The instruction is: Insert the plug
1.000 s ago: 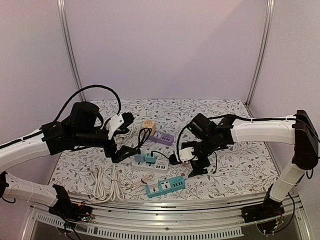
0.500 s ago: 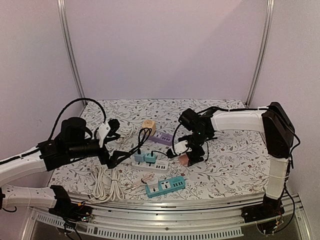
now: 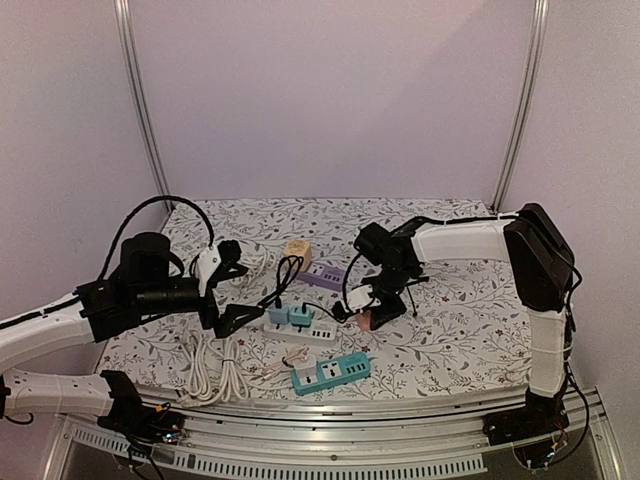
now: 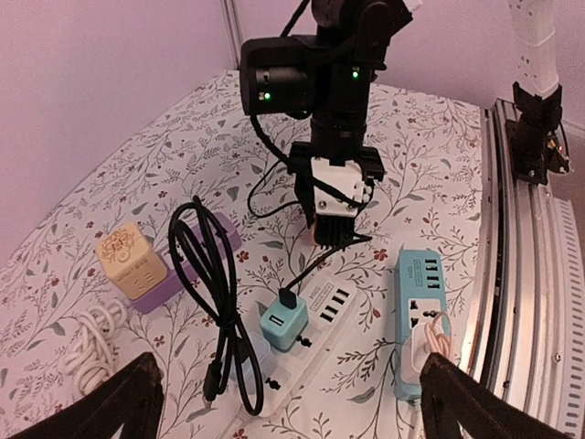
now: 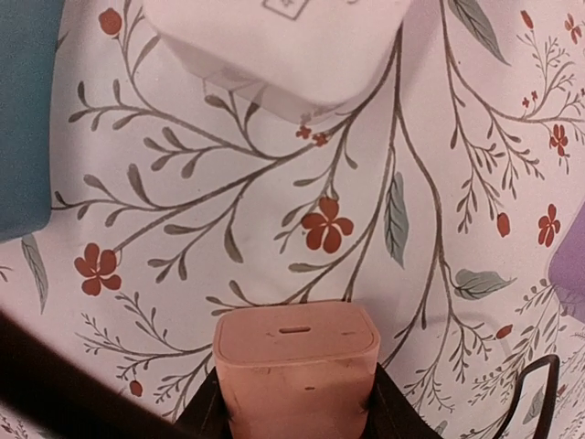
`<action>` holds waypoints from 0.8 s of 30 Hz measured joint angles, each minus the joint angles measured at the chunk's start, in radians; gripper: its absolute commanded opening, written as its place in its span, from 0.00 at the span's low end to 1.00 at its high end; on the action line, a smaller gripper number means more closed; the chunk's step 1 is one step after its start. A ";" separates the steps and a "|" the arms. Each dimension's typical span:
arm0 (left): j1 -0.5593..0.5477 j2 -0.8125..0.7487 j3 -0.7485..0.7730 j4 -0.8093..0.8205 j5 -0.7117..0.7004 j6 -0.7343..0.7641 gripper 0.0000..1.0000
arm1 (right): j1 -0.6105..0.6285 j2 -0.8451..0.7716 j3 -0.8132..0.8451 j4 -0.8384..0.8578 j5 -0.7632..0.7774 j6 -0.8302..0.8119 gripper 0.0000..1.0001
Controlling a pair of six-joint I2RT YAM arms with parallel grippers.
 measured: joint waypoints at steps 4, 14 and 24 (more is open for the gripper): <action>-0.016 0.004 0.006 -0.012 0.036 0.151 0.95 | 0.000 -0.028 -0.019 -0.030 -0.038 0.027 0.14; -0.265 0.141 0.124 -0.017 -0.023 0.842 0.98 | -0.002 -0.425 -0.043 -0.267 -0.381 0.163 0.02; -0.424 0.367 0.342 0.008 -0.031 1.274 0.98 | 0.066 -0.517 -0.024 -0.285 -0.603 0.314 0.00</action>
